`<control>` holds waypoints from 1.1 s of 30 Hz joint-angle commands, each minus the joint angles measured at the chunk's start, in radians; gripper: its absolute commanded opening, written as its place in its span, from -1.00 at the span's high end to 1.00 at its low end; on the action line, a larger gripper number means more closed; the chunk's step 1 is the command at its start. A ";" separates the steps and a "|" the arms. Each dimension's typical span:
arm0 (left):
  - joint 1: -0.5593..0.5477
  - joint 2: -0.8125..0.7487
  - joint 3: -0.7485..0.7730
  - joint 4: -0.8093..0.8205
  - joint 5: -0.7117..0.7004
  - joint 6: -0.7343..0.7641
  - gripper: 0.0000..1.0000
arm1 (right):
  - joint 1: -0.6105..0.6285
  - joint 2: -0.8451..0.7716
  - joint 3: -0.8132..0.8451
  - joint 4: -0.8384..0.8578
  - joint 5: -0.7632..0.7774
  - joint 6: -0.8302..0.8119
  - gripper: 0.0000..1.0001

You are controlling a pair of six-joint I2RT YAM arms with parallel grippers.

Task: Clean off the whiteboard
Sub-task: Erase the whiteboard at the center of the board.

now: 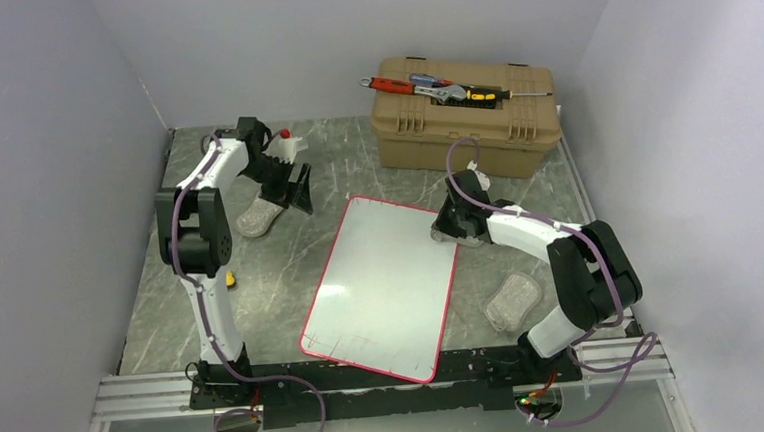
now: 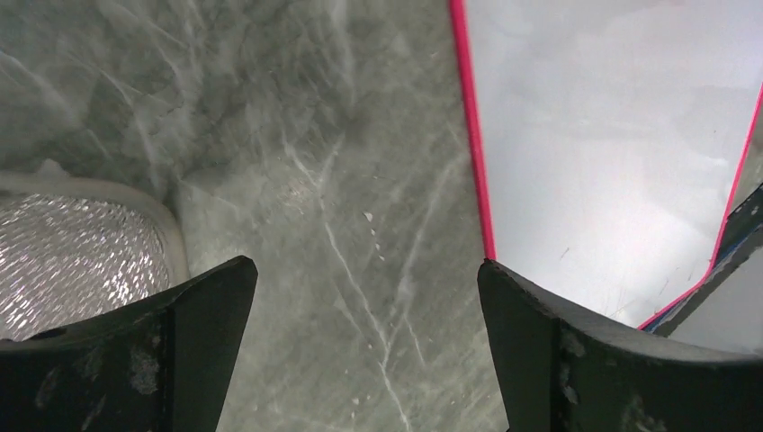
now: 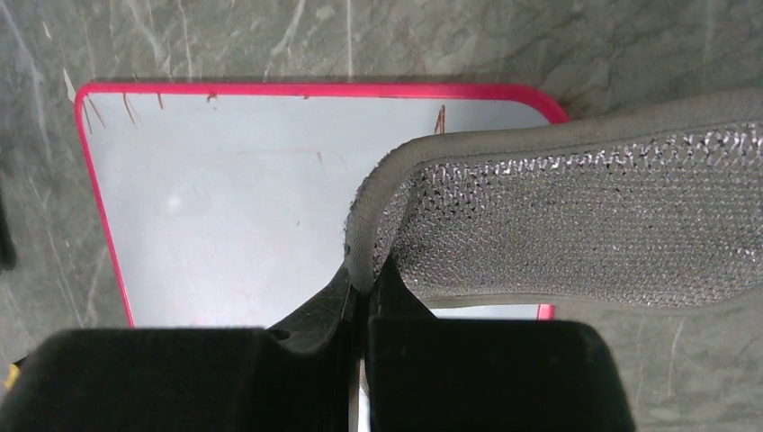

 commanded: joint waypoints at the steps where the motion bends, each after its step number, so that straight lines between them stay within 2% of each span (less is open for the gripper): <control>1: -0.024 0.030 -0.061 0.078 0.157 -0.058 -0.99 | -0.025 0.014 0.024 0.063 0.012 -0.009 1.00; 6: -0.146 0.060 -0.103 0.141 0.111 -0.080 -0.99 | -0.084 0.099 0.047 0.142 -0.023 0.047 1.00; 13: -0.188 0.128 -0.112 0.178 0.006 -0.097 -0.95 | -0.117 0.215 0.069 0.112 -0.014 0.101 1.00; 20: -0.204 0.213 -0.092 0.137 -0.055 -0.090 -0.54 | -0.087 0.303 0.081 0.180 -0.053 0.157 1.00; 22: -0.209 0.228 -0.093 0.130 -0.066 -0.086 -0.40 | -0.042 0.359 0.146 0.175 -0.044 0.179 1.00; 27: -0.221 0.245 -0.113 0.121 -0.128 -0.080 0.11 | 0.099 0.546 0.387 0.115 -0.027 0.224 1.00; 30: -0.221 0.236 -0.137 0.127 -0.134 -0.074 0.20 | 0.157 0.666 0.548 0.056 -0.027 0.231 1.00; 33: -0.221 0.223 -0.159 0.140 -0.127 -0.064 0.24 | 0.179 0.684 0.575 0.050 -0.012 0.253 1.00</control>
